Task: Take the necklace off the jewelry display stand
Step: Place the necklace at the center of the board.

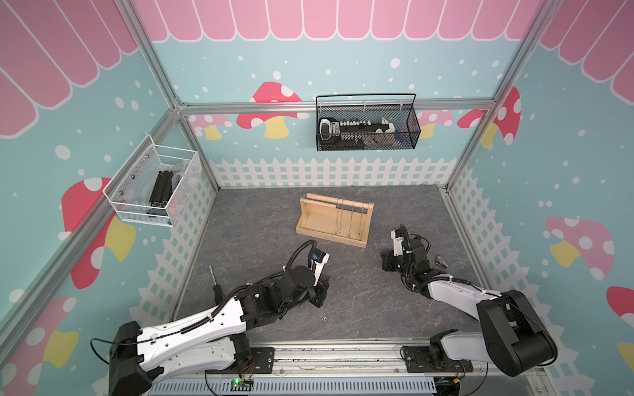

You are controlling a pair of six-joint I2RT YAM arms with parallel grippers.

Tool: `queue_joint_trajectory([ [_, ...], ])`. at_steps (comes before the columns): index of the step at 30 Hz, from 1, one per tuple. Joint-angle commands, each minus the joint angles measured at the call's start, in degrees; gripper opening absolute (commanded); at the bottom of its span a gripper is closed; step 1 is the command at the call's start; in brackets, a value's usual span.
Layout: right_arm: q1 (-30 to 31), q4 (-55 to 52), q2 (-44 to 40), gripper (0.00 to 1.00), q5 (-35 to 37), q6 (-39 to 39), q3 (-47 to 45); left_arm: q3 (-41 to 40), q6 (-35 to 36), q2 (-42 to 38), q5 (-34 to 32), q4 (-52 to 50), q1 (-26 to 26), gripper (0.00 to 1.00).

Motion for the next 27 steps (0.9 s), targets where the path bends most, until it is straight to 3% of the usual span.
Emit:
queue_joint_trajectory([
  [1,0.1,1.0,0.8,0.12,-0.8,1.0,1.1,-0.8,1.8,3.5,-3.9,4.3,0.5,0.0],
  [10,0.1,1.6,2.5,0.12,-1.9,1.6,1.3,-3.1,1.7,9.8,-12.1,9.0,3.4,0.0],
  [27,0.0,4.0,6.3,0.11,-4.9,3.4,2.1,-2.5,4.4,20.5,-7.7,17.4,9.1,0.0],
])
